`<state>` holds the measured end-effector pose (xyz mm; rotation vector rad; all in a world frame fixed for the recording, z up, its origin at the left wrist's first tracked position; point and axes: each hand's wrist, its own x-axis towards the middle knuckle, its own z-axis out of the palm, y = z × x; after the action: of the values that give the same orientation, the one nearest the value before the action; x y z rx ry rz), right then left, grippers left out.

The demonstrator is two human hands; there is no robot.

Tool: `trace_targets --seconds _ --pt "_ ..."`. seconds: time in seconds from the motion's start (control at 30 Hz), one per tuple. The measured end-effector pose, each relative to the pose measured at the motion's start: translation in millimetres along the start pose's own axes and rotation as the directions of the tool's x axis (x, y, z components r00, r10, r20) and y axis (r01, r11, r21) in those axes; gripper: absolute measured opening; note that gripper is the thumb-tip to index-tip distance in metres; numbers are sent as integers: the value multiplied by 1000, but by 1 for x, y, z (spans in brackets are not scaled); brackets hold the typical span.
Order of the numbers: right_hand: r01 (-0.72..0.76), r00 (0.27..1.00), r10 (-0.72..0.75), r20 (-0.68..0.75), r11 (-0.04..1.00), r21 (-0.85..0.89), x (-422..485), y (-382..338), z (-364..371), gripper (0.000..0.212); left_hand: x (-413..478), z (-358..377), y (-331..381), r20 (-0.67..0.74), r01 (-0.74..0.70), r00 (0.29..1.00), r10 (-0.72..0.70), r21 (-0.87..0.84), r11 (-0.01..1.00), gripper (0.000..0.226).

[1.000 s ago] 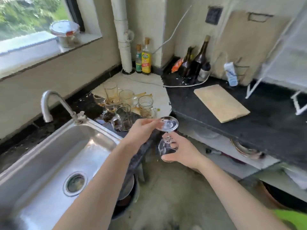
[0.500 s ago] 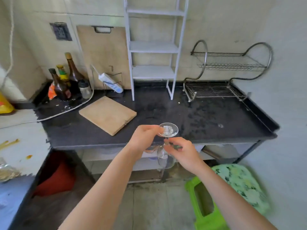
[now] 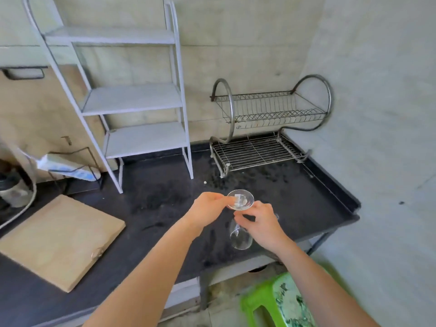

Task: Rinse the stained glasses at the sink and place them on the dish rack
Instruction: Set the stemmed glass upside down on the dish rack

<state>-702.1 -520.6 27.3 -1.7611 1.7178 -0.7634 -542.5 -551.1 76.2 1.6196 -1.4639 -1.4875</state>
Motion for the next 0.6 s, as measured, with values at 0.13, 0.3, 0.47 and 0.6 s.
trace_targets --seconds 0.13,0.3,0.47,0.6 --pt "-128 992 127 22 992 22 64 20 -21 18 70 2 26 98 -14 995 12 28 1000 29" --pt "-183 977 185 -101 983 34 145 43 -46 16 158 0 39 -86 2 996 -1 13 1000 27" --pt "-186 976 189 -108 982 39 230 66 -47 15 235 8 38 -124 32 992 -3 231 972 31" --pt "-141 986 145 -83 988 56 285 73 -41 14 280 16 29 -61 2 998 27 430 903 42"
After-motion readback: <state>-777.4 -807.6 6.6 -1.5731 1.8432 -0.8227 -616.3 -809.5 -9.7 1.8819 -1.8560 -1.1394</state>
